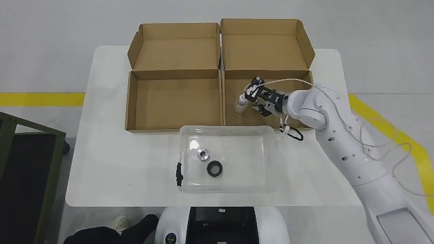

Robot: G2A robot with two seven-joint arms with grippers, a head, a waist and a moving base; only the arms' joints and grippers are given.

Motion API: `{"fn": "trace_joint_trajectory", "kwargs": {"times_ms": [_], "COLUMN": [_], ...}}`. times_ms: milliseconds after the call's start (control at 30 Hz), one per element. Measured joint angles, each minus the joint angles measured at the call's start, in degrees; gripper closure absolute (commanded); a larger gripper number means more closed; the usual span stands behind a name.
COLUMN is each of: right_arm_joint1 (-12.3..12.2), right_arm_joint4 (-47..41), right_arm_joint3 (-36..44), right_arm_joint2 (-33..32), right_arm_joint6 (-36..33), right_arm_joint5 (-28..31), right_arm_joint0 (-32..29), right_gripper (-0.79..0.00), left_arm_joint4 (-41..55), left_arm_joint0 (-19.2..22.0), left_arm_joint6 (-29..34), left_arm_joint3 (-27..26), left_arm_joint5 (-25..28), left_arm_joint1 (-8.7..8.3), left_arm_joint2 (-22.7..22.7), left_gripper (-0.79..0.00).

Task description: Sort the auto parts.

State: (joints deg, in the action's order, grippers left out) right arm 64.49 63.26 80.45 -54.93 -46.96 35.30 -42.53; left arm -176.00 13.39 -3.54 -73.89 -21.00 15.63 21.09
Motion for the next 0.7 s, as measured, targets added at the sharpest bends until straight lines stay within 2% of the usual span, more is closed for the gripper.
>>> {"fn": "trace_joint_trajectory", "kwargs": {"times_ms": [233, 400, 700], "right_arm_joint1": [-1.77, -3.07, -4.71], "right_arm_joint4": [0.68, 1.44, 0.42], "right_arm_joint3": [10.5, 20.79, 33.41], "right_arm_joint2": [-5.03, -9.14, -13.32], "right_arm_joint6": [-1.4, -2.74, -3.01], "right_arm_joint5": [0.5, -0.03, 3.98], "right_arm_joint0": [-5.22, -10.73, -19.79], "right_gripper": [-0.379, -0.382, -0.397], "left_arm_joint4": [0.0, 0.0, 0.0], "left_arm_joint0": [0.0, 0.0, 0.0], "left_arm_joint6": [0.0, 0.0, 0.0], "left_arm_joint3": [0.0, 0.0, 0.0], "left_arm_joint5": [0.0, 0.0, 0.0], "left_arm_joint1": [0.0, 0.0, 0.0], "left_arm_joint2": [0.0, 0.0, 0.0], "left_gripper": [-0.785, -0.785, -0.785]}}
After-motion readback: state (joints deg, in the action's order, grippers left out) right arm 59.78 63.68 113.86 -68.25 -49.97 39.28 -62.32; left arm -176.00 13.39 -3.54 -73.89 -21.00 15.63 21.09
